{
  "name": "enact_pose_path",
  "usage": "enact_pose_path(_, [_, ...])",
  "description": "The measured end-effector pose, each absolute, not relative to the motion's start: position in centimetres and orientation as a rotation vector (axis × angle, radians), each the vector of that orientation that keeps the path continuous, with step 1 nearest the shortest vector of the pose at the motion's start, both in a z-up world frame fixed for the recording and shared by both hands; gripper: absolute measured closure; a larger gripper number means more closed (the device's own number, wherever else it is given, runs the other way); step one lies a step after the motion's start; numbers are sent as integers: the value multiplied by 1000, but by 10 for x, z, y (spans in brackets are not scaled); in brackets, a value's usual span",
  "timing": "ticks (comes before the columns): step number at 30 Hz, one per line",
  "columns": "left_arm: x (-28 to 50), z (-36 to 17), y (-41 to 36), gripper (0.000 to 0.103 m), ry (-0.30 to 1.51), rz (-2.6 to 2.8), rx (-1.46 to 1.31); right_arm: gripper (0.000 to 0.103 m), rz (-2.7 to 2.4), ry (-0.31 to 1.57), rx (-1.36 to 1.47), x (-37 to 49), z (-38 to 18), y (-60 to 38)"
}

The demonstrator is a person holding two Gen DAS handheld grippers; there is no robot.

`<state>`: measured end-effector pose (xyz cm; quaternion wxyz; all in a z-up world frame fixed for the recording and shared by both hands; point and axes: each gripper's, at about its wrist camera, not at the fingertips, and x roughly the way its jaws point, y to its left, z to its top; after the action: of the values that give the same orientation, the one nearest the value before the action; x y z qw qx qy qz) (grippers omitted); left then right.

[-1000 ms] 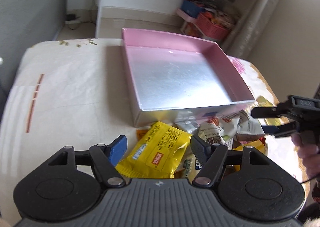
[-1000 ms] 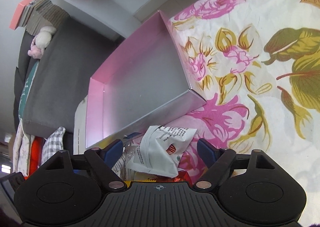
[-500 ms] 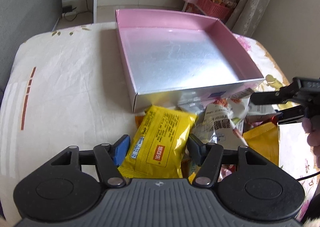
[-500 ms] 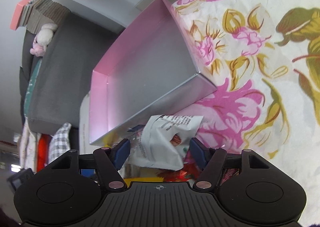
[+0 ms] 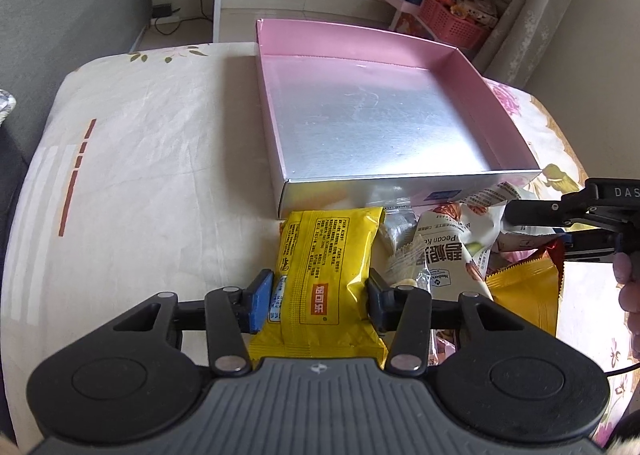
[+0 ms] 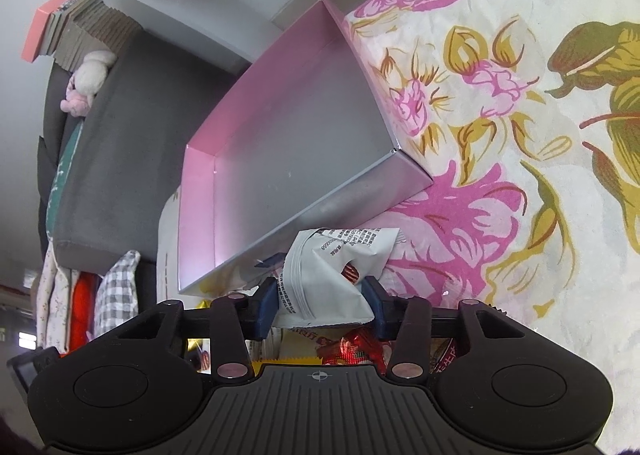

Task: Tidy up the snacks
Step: 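Carry both snacks over the pink box and open both grippers to drop them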

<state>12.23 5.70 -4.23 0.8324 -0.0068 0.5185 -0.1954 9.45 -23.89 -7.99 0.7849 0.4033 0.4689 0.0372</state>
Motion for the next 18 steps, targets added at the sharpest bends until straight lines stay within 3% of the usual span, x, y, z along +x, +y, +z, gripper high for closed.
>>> enact_pose_path(4, [120,-36,60,66,1085,-403,-34,59,83,1000,892,91,-75,-244])
enact_pose_path(18, [113,-13,65,68,1005,-379,-80,59,152,894,957,78,-40,-254])
